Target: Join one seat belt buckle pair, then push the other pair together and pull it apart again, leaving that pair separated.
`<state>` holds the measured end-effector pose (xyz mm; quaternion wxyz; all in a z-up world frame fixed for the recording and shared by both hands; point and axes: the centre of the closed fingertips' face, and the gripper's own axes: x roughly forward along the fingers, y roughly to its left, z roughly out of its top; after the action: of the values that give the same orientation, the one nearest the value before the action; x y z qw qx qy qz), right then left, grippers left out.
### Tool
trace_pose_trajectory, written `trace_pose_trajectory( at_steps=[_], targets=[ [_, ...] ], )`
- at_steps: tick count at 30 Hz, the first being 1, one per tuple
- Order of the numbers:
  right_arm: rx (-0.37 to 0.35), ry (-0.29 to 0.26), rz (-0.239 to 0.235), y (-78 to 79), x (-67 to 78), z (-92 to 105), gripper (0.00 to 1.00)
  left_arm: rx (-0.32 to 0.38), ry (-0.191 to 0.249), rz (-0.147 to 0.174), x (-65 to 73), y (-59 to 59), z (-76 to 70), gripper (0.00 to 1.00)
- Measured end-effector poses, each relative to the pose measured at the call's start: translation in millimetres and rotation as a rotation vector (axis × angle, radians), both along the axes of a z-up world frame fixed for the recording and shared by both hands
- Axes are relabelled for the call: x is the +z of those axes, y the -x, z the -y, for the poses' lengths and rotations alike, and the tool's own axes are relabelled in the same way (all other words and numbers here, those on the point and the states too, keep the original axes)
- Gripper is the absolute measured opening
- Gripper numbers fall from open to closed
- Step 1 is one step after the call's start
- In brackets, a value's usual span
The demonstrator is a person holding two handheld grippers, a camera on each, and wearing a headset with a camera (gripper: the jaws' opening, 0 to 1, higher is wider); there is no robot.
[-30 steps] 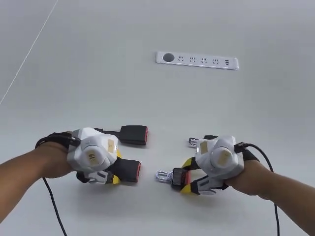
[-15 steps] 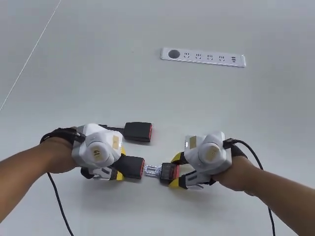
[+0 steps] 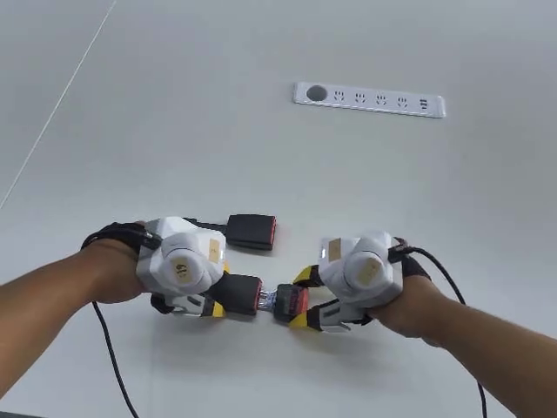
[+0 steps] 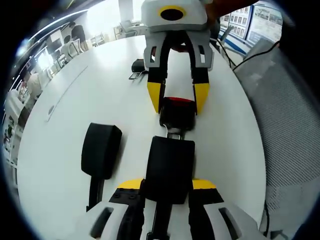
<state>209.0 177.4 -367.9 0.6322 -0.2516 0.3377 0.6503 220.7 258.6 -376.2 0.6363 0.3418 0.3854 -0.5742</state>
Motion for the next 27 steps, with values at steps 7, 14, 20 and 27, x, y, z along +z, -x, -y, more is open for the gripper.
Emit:
trace_pose_trajectory(
  at_steps=[7, 14, 20, 27],
  targets=[
    [-0.022, 0.001, -0.002, -2.1, -1.0, -5.2, 0.31, -0.002, -0.01, -0.009, -0.1, -0.3, 0.1, 0.34],
    [-0.025, 0.006, -0.009, -4.6, -1.0, -10.9, 0.31, -0.033, -0.03, -0.014, 0.4, 0.1, 0.7, 0.33],
    [-0.028, 0.001, -0.015, -5.2, -1.3, -20.0, 0.31, -0.063, -0.032, -0.013, -0.6, -0.2, 0.9, 0.33],
    [-0.012, 0.012, -0.022, -2.6, 2.1, -25.8, 0.31, -0.084, -0.045, -0.015, -3.0, -0.1, -1.3, 0.33]
  ],
)
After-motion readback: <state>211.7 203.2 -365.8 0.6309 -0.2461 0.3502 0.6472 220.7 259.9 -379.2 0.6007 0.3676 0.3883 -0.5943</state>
